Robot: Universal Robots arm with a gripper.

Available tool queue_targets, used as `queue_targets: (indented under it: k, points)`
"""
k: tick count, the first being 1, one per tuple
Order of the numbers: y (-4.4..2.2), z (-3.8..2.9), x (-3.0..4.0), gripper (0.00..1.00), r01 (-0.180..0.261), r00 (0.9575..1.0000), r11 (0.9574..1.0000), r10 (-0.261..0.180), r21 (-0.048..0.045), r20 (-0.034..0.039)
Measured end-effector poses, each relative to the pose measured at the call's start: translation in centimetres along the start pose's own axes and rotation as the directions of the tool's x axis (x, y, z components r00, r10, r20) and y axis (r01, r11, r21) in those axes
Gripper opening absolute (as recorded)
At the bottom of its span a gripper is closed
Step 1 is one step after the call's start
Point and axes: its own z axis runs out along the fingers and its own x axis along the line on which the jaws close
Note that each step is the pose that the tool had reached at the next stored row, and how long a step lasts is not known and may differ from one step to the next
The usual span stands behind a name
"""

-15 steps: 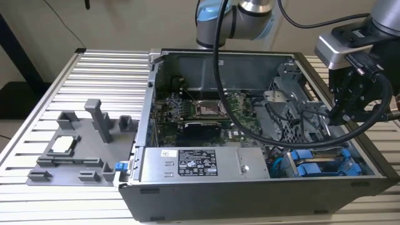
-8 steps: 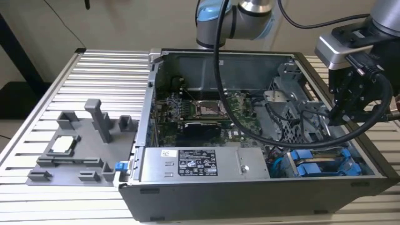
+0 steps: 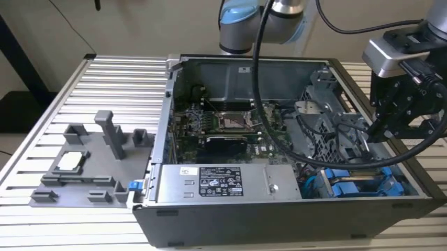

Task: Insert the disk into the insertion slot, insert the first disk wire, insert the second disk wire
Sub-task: 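Insert the first disk wire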

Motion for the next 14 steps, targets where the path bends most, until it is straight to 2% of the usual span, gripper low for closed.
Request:
queue_targets:
  k: [6, 14]
  points:
    - [-0.79, 0.39, 0.53, 0.19, -0.002, 1.0, 0.9995, 0.003, -0.0327, 0.0027]
    - [-1.23, 0.97, 1.66, 0.19, -0.006, 1.0, 0.9979, 0.007, -0.0645, 0.0049]
